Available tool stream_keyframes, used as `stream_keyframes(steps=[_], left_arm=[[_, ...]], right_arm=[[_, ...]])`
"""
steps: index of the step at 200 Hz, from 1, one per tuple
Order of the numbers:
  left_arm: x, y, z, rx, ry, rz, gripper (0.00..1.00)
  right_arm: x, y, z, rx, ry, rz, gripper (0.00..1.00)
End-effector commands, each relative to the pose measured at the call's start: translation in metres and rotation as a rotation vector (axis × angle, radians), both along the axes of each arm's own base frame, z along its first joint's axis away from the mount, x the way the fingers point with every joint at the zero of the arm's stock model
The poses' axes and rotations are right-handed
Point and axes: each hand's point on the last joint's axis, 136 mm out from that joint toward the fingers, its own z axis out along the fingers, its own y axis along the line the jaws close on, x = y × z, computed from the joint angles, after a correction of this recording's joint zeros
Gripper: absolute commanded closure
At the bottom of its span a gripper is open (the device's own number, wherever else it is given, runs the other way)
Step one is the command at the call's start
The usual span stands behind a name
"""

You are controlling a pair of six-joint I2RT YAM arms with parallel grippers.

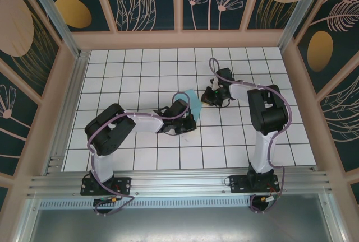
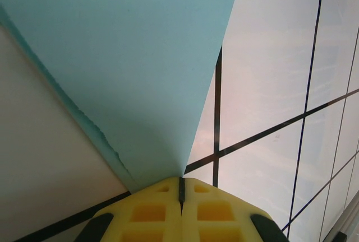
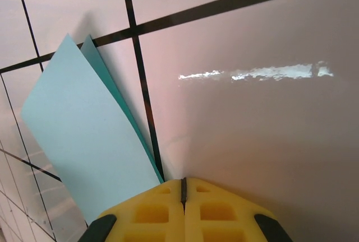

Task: Fold a paper plane with a square sheet of paper (pick it up from the middle)
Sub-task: Third fold the triangle at the center of the table, then fourth fold the wing at the center of the table.

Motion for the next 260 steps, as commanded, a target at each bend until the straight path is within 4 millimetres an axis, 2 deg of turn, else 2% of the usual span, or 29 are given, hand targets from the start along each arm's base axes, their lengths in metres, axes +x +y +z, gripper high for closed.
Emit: stream_keyframes(steps=[1,6,8,15,29,45,59,63,68,88,95,108,132,156,192,231,260], left_arm=[[-0.035,0.032,-0.042,0.180,0.117,-0.054,1.00],[-0.034,0.032,-0.038,0.179,0.103,-0.062,1.00],[-0.028,0.026,-0.029,0.159,0.081,-0.064,1.00],[-0.023,0.020,-0.016,0.137,0.048,-0.074,0.97],[-0.014,0.013,0.011,0.103,-0.019,-0.085,0.87],[-0.005,0.010,0.046,0.069,-0.099,-0.080,0.73],[0.002,0.018,0.066,0.070,-0.149,-0.045,0.63],[0.004,0.023,0.064,0.083,-0.153,-0.030,0.61],[0.007,0.027,0.077,0.071,-0.179,-0.009,0.59],[0.019,0.051,0.088,0.089,-0.223,0.077,0.54],[0.019,0.064,0.081,0.111,-0.221,0.102,0.53],[0.026,0.079,0.084,0.117,-0.243,0.153,0.50],[0.031,0.095,0.085,0.113,-0.272,0.214,0.41],[0.033,0.099,0.083,0.098,-0.279,0.234,0.34],[0.033,0.098,0.078,0.098,-0.271,0.229,0.29],[0.034,0.096,0.077,0.099,-0.270,0.224,0.28],[0.035,0.096,0.075,0.102,-0.265,0.221,0.28]], right_arm=[[0.024,-0.010,0.027,-0.043,-0.126,-0.036,1.00],[0.025,-0.012,0.034,-0.048,-0.144,-0.045,1.00],[0.025,-0.013,0.037,-0.050,-0.152,-0.049,1.00],[0.025,-0.016,0.046,-0.056,-0.179,-0.061,0.98],[0.022,-0.024,0.057,-0.083,-0.209,-0.091,0.92],[0.012,-0.030,0.060,-0.101,-0.216,-0.104,0.80],[0.003,-0.032,0.061,-0.104,-0.218,-0.104,0.68],[0.001,-0.032,0.061,-0.104,-0.219,-0.102,0.65],[-0.003,-0.032,0.061,-0.105,-0.220,-0.097,0.61],[-0.018,-0.023,0.058,-0.097,-0.230,-0.037,0.47],[-0.023,-0.019,0.056,-0.086,-0.229,-0.012,0.44],[-0.030,-0.013,0.049,-0.059,-0.211,0.022,0.42],[-0.036,-0.008,0.038,-0.036,-0.183,0.047,0.39],[-0.037,0.000,0.034,0.005,-0.159,0.075,0.39],[-0.036,0.005,0.016,0.015,-0.105,0.092,0.42],[-0.041,0.020,0.020,0.133,-0.091,0.123,0.45],[-0.040,0.018,0.015,0.131,-0.072,0.091,0.53]])
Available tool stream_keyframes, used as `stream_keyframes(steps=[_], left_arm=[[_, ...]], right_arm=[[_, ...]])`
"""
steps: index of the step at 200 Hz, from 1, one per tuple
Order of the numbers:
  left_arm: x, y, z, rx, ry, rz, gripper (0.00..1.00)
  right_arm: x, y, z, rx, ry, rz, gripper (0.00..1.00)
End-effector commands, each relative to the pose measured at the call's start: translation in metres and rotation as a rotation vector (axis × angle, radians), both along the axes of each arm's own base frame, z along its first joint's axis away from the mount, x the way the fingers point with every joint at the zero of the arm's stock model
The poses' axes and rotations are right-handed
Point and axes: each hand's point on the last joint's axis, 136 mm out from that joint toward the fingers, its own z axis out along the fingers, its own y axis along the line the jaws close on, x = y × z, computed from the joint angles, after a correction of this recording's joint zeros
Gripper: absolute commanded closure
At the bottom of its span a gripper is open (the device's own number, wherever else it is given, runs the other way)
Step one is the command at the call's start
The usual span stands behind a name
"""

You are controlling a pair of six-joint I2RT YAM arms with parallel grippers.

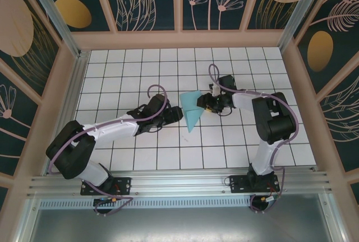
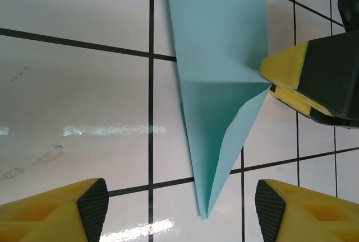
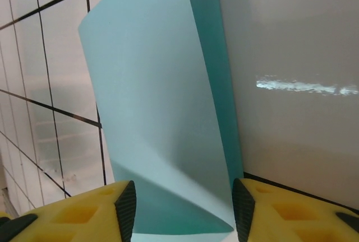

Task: Fold a paper plane with a square sheet of paper (pick it up from the middle)
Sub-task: Fourth fold the wing at the center of the table.

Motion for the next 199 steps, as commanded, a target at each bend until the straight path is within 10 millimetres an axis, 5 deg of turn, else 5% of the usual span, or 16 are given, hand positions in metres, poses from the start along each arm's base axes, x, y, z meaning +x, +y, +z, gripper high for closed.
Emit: stream_keyframes(steps=[1,75,114,141,171,199], left_arm=[[0.007,0.000,0.001,-0.002,-0.016,0.012,0.28],[0.006,-0.002,-0.001,-0.016,-0.010,0.001,0.28],[-0.003,-0.009,-0.003,-0.068,-0.004,-0.046,0.31],[-0.015,-0.018,-0.006,-0.128,0.009,-0.104,0.33],[-0.026,-0.029,-0.010,-0.170,0.028,-0.149,0.35],[-0.032,-0.047,0.000,-0.238,0.024,-0.203,0.40]], right_arm=[[0.000,0.006,-0.001,0.042,0.018,-0.004,0.53],[-0.015,0.004,-0.003,0.076,0.078,-0.098,0.80],[-0.035,0.000,-0.009,0.032,0.110,-0.207,0.85],[-0.051,-0.003,-0.012,0.023,0.131,-0.303,0.82],[-0.051,0.004,0.000,0.071,0.085,-0.279,0.59],[-0.052,0.005,0.007,0.069,0.025,-0.201,0.52]])
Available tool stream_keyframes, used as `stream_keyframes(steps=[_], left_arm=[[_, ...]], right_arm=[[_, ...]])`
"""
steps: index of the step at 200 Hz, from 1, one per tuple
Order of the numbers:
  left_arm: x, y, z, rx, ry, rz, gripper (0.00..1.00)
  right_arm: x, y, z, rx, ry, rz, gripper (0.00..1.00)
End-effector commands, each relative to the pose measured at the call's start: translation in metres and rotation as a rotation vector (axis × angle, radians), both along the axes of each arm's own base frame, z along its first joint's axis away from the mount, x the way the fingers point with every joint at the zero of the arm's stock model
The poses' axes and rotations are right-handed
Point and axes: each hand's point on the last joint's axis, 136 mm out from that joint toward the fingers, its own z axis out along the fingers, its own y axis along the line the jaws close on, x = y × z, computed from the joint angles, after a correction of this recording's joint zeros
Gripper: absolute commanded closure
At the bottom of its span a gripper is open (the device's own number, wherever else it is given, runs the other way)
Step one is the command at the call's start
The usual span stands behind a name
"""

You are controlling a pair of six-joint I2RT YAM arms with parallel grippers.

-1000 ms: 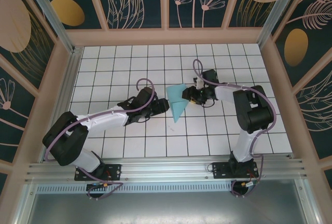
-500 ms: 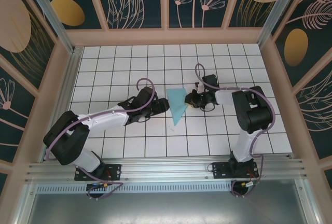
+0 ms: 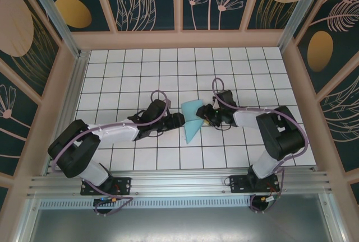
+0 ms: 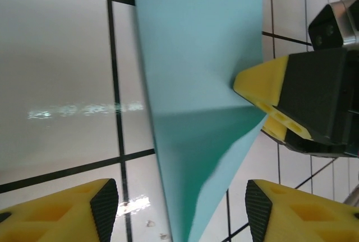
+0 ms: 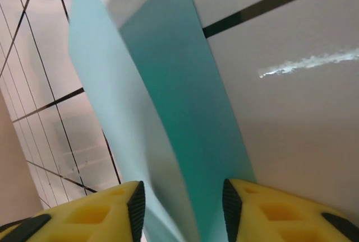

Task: Fold a paper plane with a square sheet of paper (pick it up from the middle)
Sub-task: Fourth fold the wing at the center of the table.

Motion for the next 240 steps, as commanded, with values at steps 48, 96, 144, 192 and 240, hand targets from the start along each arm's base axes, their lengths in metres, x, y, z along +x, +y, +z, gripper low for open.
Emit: stream_keyframes(steps=[48,96,144,192,240], left_arm=[[-0.022,-0.040,0.023,-0.193,-0.017,-0.077,0.61],[-0.016,-0.043,0.006,-0.153,0.011,-0.047,0.72],[-0.004,-0.048,-0.001,-0.113,-0.002,-0.029,0.79],[0.006,-0.037,-0.015,-0.001,-0.001,0.019,0.82],[0.010,-0.032,-0.031,0.073,0.013,0.018,0.85]], right_arm=[[0.003,-0.001,0.014,0.042,-0.071,0.043,0.52],[0.002,-0.001,0.014,0.041,-0.070,0.052,0.52],[-0.001,-0.001,0.012,0.039,-0.067,0.064,0.52],[-0.002,-0.001,0.012,0.038,-0.065,0.068,0.52],[-0.003,0.000,0.011,0.037,-0.061,0.075,0.53]])
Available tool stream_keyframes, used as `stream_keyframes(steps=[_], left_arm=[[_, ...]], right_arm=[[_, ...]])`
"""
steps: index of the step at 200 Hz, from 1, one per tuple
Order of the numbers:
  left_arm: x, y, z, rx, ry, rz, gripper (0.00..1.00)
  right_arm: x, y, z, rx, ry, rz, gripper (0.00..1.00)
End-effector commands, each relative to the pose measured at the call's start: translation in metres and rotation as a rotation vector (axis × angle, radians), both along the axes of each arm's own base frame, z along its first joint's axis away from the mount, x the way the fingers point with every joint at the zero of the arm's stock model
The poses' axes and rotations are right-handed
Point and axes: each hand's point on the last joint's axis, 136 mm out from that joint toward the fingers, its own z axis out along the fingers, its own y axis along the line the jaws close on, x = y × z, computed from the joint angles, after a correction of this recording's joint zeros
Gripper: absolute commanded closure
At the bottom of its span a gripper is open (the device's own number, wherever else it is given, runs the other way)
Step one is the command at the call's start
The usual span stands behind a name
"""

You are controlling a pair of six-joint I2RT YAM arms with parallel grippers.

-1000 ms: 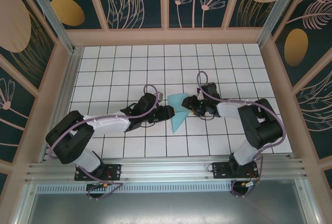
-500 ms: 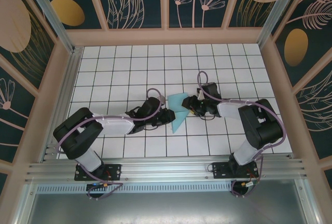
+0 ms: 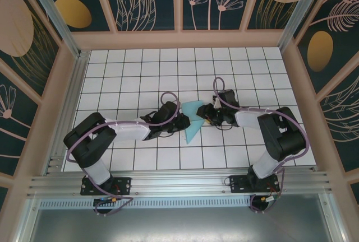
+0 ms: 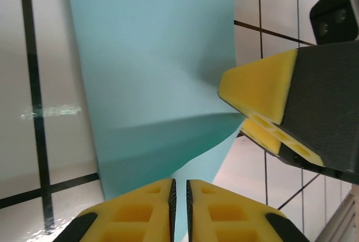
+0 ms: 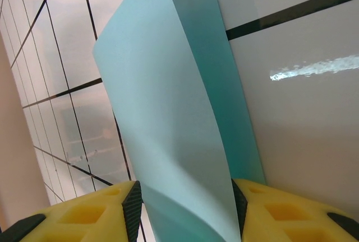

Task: Fold a paper plane with a square sheet of paper (pick it up from the middle)
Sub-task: Fourth fold the wing at the center of the table.

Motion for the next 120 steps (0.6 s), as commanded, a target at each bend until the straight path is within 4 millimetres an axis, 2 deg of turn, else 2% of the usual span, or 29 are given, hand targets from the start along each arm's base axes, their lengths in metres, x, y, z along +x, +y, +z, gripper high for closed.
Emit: stream_keyframes(steps=[1,65,120], left_arm=[[0.005,0.005,-0.014,0.079,0.001,0.001,0.85],[0.009,0.011,-0.026,0.121,0.012,0.004,0.89],[0.012,0.010,-0.031,0.136,0.011,-0.002,0.89]], right_arm=[[-0.002,0.001,0.005,0.009,-0.027,0.028,0.53],[-0.005,0.002,0.007,0.013,-0.037,0.060,0.53],[-0.018,0.006,0.013,0.028,-0.070,0.149,0.55]])
